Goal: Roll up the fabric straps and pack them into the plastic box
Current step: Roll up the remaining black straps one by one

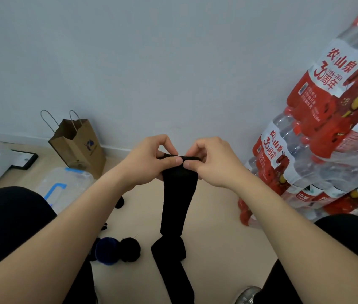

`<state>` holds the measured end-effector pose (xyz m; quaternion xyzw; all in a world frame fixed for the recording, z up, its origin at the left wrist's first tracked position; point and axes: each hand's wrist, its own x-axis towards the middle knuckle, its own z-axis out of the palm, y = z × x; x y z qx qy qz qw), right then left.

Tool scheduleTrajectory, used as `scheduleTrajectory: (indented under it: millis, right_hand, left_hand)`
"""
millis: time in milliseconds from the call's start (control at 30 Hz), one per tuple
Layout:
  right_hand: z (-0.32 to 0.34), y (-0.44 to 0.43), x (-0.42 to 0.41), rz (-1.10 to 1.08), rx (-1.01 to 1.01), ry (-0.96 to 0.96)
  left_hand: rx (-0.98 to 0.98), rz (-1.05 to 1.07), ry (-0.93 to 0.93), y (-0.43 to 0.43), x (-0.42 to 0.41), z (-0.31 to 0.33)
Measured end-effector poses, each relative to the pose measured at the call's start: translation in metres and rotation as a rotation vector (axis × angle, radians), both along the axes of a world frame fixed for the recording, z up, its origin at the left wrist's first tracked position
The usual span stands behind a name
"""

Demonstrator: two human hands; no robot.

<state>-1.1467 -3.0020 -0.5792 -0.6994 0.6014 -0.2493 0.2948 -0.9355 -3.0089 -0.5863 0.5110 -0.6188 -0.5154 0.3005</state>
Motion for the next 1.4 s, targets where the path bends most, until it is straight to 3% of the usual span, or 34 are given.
scheduleTrajectory:
  millis: [167, 267, 433, 533, 700, 800, 967, 1067, 1333, 1400]
  right_hand:
    - [0.001, 0.008, 0.007, -0.004, -0.021, -0.004]
    - [0.002, 0.011, 0.009, -0.012, -0.082, 0.036]
    - [0.006, 0.014, 0.001, 0.07, 0.041, 0.017]
    - [0.006, 0.014, 0.001, 0.048, 0.003, 0.081]
    - [0.004, 0.018, 0.003, -0.003, -0.07, -0.012]
    - [0.002, 0.019, 0.004, -0.009, -0.133, 0.016]
    - [0.004, 0.017, -0.001, 0.098, 0.155, -0.127]
    - [0.003, 0.016, 0.002, 0.135, 0.139, -0.051]
    - [0.003, 0.022, 0.009, 0.083, -0.131, 0.036]
    - [-0.001, 0.027, 0.016, 0.05, -0.03, 0.01]
  left_hand:
    - [0.167, -0.022, 0.093, 0.001, 0.005, 0.002]
    - [0.163, 0.02, 0.084, 0.002, 0.006, 0.0]
    - [0.065, 0.046, 0.034, 0.004, 0.009, 0.001]
    - [0.017, 0.027, 0.01, 0.007, 0.006, 0.003]
    - [0.191, -0.142, 0.016, 0.01, 0.005, 0.01]
    - [0.167, -0.084, 0.012, 0.012, 0.004, 0.009]
    - [0.102, -0.073, 0.014, 0.012, 0.01, 0.01]
    - [0.048, -0.053, -0.024, 0.011, 0.011, 0.011]
    - [0.191, -0.03, 0.232, 0.013, 0.008, 0.017]
    - [0.204, -0.007, 0.315, 0.013, 0.006, 0.018]
